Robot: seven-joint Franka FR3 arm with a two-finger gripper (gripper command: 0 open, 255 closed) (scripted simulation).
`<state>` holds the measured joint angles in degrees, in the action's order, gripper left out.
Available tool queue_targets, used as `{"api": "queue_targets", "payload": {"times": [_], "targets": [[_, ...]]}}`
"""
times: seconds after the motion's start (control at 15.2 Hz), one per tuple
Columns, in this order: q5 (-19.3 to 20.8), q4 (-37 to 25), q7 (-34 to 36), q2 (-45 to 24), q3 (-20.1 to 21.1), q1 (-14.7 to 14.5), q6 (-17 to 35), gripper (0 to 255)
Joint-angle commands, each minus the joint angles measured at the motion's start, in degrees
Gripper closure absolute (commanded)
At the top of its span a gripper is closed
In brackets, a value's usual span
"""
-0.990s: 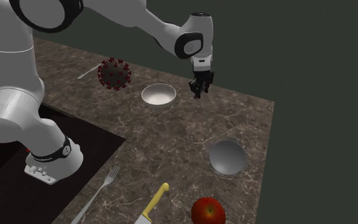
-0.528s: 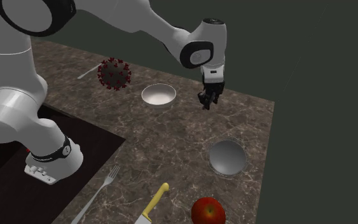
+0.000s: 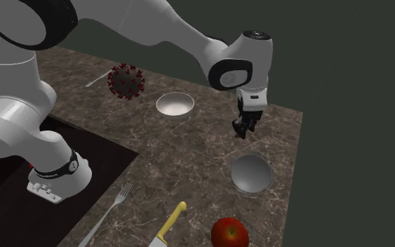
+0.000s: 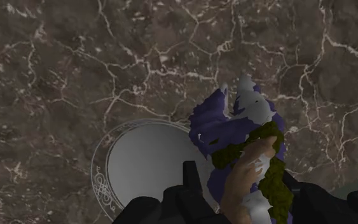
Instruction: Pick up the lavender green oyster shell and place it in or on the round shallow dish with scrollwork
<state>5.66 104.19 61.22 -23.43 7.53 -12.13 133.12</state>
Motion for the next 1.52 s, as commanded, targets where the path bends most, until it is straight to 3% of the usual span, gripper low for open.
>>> {"api": "queue_targets", "payload": {"times": [0.0, 0.26, 1.19, 1.45], "targets": [[-0.5, -1.0, -2.8, -0.6, -0.5, 1.9, -0.2, 255], [-1.6, -5.3, -8.5, -3.3, -1.6, 5.8, -1.8, 255], [-0.6, -3.5, -7.9, -9.5, -2.1, 5.4, 6.2, 255], [-0.6, -3.5, -7.9, -9.6, -2.1, 5.4, 6.3, 255]]}}
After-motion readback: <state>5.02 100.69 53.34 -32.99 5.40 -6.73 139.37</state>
